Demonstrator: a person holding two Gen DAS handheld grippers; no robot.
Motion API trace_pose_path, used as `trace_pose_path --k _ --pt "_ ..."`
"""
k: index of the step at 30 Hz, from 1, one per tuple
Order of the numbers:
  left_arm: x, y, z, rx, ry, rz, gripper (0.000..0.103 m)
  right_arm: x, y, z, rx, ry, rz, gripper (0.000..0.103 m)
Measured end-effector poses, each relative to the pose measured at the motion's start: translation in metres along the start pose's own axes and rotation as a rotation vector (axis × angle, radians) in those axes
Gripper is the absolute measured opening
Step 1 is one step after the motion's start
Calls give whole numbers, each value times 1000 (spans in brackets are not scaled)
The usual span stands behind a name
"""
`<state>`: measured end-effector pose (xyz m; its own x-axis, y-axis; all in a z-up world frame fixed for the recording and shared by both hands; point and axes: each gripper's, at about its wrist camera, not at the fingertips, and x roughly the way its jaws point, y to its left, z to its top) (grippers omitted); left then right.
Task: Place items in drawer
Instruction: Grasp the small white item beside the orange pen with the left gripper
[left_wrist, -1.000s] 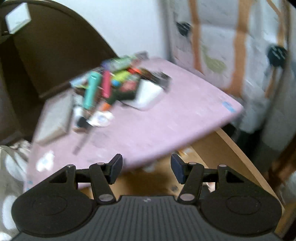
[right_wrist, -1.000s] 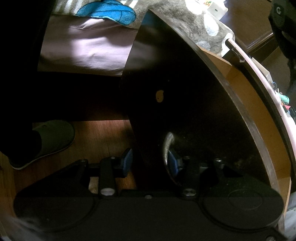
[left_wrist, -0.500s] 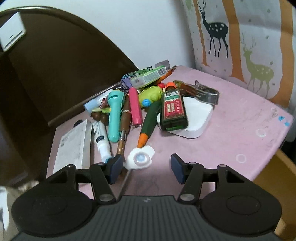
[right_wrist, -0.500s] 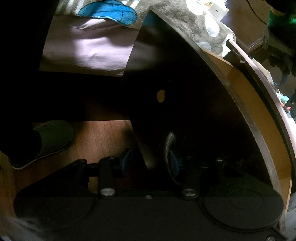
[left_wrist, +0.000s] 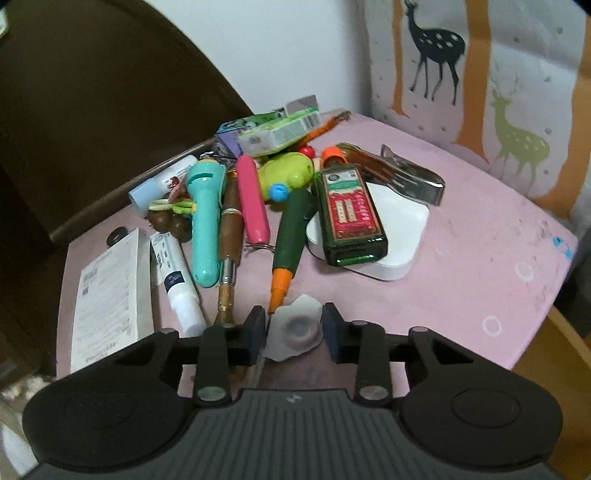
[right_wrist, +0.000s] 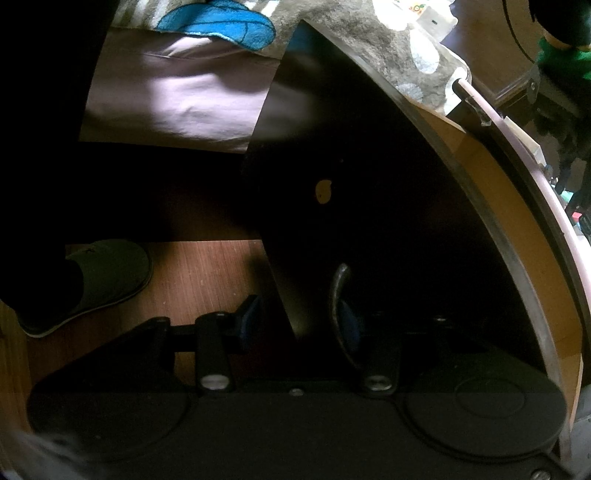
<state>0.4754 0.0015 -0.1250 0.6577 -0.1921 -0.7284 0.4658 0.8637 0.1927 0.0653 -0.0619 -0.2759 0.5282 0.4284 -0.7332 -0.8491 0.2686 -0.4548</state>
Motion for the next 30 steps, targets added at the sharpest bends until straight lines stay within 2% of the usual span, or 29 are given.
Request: trace_pose_path --k 3,5,9,17,22,30 --pt "-2 -4 -1 16 5 10 27 0 0 0 0 0 0 49" --pt "-5 -5 -2 22 -1 31 19 0 0 0 0 1 0 49" --pt "-13 -12 -5 47 -12 70 18 0 0 0 0 1 0 49" --pt "-34 -24 -10 5 -76 94 1 1 -1 0 -4 -2 3 49" --pt "-41 -39 -16 11 -83 75 1 1 -1 0 -5 -2 3 49" --pt "-63 -40 -26 -94 -133 91 0 1 -1 0 -7 -1 3 49"
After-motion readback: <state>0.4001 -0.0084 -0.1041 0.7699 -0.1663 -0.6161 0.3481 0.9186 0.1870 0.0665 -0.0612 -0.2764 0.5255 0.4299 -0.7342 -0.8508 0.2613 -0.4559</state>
